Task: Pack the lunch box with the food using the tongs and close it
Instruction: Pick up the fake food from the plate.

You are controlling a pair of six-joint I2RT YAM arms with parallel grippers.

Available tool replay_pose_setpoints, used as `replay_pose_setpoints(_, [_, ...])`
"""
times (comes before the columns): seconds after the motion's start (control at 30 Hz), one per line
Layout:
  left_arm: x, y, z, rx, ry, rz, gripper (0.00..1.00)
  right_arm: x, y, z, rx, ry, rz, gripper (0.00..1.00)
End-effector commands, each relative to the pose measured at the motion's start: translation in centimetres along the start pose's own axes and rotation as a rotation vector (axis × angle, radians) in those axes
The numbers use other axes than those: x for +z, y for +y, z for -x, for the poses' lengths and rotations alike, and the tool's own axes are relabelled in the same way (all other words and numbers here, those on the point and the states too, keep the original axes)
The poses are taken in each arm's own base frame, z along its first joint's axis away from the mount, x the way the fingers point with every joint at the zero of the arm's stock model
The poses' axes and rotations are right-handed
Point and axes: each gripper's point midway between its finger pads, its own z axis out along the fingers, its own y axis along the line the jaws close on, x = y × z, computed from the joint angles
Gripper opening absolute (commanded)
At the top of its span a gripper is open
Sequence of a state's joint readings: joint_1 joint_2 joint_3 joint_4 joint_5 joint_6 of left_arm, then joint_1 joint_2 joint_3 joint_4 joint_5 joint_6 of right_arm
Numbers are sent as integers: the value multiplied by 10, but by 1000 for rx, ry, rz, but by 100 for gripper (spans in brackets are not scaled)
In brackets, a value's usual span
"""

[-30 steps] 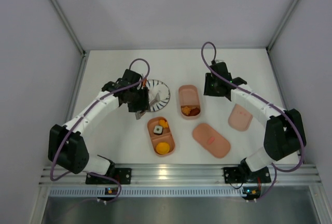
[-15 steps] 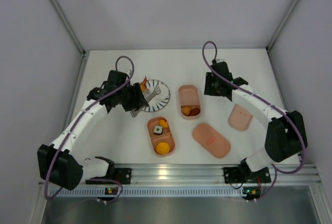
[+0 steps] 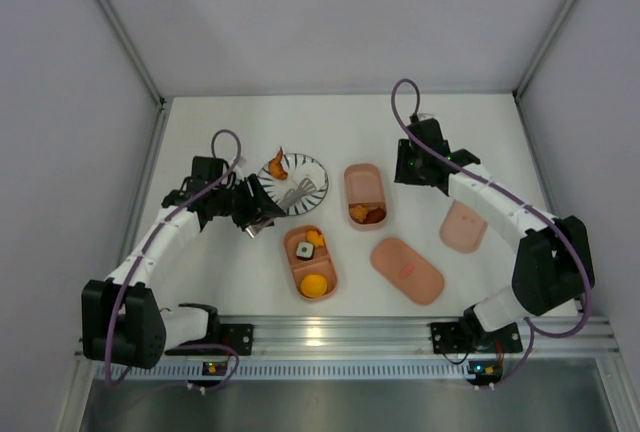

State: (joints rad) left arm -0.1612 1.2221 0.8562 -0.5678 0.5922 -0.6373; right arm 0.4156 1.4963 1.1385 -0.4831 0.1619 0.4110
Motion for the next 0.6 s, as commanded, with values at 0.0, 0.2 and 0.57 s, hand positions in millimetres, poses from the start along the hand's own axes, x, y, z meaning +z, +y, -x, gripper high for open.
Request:
replay_pose_setpoints(0.0, [-3, -21, 7, 32, -30, -152, 53, -16, -5, 14, -1, -40, -10, 39])
replay_pose_setpoints(0.2, [4, -11, 8, 5, -33, -178, 53, -19, -5, 16, -9, -40, -14, 39])
replay_pose_setpoints(0.57, [10, 8, 13, -39, -42, -197, 53, -19, -8, 17, -22, -32, -31, 39])
